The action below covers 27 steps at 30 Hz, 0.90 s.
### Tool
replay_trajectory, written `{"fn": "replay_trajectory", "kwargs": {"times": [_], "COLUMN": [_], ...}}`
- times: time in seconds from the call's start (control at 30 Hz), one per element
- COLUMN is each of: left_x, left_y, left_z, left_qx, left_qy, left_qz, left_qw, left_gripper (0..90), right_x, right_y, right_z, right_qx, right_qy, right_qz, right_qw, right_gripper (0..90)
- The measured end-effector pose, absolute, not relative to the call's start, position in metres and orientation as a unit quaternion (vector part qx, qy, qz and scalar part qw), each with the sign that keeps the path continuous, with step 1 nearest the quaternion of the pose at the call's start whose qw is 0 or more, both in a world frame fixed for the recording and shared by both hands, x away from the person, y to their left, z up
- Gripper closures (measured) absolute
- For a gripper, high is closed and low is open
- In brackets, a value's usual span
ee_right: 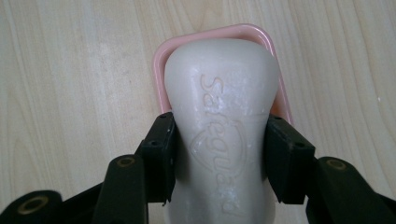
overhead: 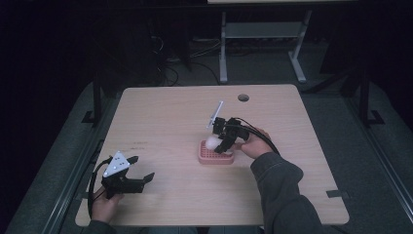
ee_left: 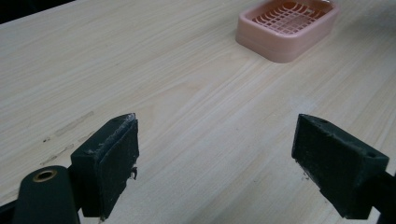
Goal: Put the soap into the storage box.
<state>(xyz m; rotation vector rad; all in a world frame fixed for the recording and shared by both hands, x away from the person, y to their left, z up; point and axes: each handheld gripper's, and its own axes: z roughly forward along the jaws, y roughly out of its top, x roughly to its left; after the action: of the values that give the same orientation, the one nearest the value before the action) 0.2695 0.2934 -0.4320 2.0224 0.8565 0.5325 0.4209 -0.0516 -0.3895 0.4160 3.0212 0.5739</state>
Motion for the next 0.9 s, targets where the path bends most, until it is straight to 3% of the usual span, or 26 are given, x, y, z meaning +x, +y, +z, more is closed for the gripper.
{"fn": "replay_trajectory", "kwargs": {"times": [0.9], "left_x": [0.269], "left_y": [0.294], "left_z": [-0.431], "left_qx": [0.807], "left_qy": [0.344], "left_qz": [0.213], "left_qw": [0.430], "left_gripper": [14.5], "right_x": [0.432], "right_y": [-0.039], "right_z": [-0.410], "right_qx": [0.136], "right_qy": [0.977], "right_qz": [0.166], "right_qw": [-0.001], "right_gripper": [48.7]}}
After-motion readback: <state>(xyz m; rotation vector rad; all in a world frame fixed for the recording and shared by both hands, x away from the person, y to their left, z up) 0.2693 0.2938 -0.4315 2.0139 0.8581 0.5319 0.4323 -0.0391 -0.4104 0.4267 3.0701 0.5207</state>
